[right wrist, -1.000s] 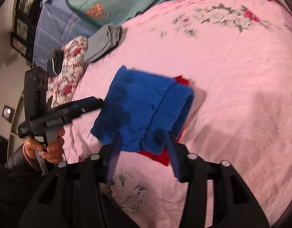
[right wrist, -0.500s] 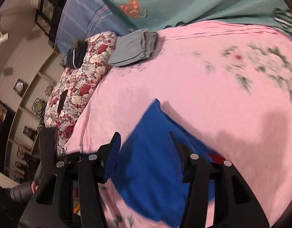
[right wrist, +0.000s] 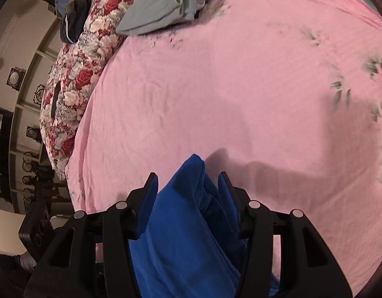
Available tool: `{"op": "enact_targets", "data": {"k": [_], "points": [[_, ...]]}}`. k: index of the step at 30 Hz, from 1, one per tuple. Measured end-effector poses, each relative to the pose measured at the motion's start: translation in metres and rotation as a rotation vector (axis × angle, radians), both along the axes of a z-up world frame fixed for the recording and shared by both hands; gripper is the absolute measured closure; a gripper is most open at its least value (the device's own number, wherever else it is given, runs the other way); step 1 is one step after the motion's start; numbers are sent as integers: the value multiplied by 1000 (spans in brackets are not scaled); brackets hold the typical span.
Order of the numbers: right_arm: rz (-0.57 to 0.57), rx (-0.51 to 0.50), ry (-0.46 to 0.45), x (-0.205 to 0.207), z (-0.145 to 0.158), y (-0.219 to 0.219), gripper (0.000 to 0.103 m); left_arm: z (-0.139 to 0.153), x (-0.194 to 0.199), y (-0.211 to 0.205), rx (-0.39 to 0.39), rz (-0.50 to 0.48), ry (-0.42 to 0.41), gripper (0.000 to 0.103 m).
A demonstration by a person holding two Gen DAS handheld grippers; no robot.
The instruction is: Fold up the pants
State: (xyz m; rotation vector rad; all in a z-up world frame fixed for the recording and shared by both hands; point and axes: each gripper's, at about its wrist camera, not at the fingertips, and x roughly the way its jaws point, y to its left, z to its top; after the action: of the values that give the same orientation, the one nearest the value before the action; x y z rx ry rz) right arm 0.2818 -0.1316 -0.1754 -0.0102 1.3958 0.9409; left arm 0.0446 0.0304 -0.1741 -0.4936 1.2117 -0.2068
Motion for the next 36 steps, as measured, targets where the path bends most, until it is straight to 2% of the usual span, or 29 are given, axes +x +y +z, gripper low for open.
{"op": "enact_targets", "data": {"k": [5, 6, 7, 9, 12, 18, 24, 25, 26, 27, 28, 30, 33, 35, 36], "points": [[66, -36, 38, 1, -13, 12, 51, -9, 3, 5, -73, -21, 13, 57], [71, -33, 40, 1, -14, 13, 54, -11, 4, 5, -79, -25, 18, 58], [76, -36, 37, 2, -14, 15, 58, -12, 4, 5, -80, -29, 21, 59], [93, -50, 46, 0, -18, 20, 75, -13, 8, 5, -73, -40, 22, 60], [115, -83, 10, -3, -18, 25, 87, -11, 8, 1, -44, -67, 18, 63], [119, -91, -60, -1, -8, 28, 92, -9, 15, -12, 0, -94, 14, 66], [52, -83, -37, 5, -33, 22, 92, -13, 14, -18, 30, -110, 10, 66], [37, -76, -26, 6, -33, 20, 91, -13, 15, -20, 37, -114, 8, 66], [26, -74, -21, 5, -30, 18, 85, -12, 15, -21, 46, -122, 6, 66], [18, -82, -23, 4, -25, 16, 71, -12, 15, -21, 52, -129, 6, 65], [8, -91, -38, 3, -17, 12, 64, -10, 16, -23, 60, -133, 9, 62], [-38, -56, -103, -3, 10, -6, 59, -6, 16, -18, 75, -128, 4, 57], [-89, 35, -152, -20, 52, -43, 50, 12, 16, -17, 118, -122, -36, 58], [-122, 64, -206, -41, 74, -72, 46, 25, 18, -21, 161, -135, -73, 52], [-136, 73, -217, -51, 79, -83, 46, 31, 20, -25, 182, -143, -92, 44]]}}
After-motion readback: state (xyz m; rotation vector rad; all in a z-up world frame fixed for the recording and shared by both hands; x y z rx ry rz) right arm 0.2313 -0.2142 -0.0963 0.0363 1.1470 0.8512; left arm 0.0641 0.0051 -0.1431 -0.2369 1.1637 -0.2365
